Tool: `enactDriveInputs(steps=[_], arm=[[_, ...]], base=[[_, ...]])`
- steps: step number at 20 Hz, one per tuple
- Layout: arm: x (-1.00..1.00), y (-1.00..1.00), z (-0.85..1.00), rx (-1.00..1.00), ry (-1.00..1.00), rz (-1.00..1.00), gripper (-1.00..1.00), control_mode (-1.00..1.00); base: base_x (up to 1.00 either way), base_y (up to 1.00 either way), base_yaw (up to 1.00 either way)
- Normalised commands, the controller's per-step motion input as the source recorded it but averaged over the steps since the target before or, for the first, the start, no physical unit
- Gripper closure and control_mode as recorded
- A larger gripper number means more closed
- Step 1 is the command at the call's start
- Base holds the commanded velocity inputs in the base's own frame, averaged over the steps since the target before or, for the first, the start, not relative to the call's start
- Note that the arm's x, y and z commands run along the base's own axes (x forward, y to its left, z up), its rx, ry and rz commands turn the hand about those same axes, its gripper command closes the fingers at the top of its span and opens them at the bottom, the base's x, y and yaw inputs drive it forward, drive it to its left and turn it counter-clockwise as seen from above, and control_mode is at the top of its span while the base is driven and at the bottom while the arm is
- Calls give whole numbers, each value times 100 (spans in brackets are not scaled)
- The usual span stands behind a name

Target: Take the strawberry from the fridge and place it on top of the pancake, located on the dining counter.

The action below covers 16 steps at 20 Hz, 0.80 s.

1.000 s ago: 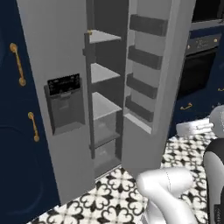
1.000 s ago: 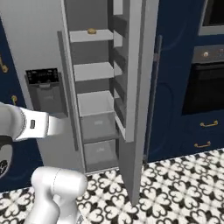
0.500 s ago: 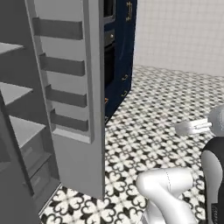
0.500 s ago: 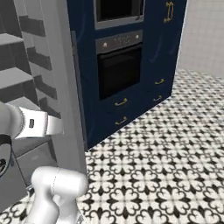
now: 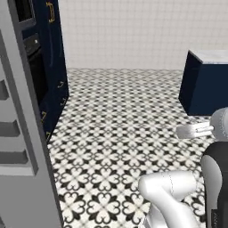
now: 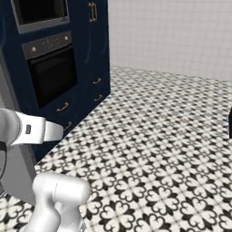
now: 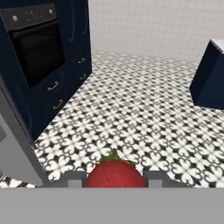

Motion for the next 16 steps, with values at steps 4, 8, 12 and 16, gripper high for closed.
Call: enactDriveInputs(steps=[4,8,12,16], arm=[[0,0,0,0,0,0,100,100],[0,0,0,0,0,0,100,100],[0,0,0,0,0,0,100,100],[0,0,0,0,0,0,100,100]], base=[[73,-66,-40],[79,-56,-41],[81,-32,-46],[100,0,-27]])
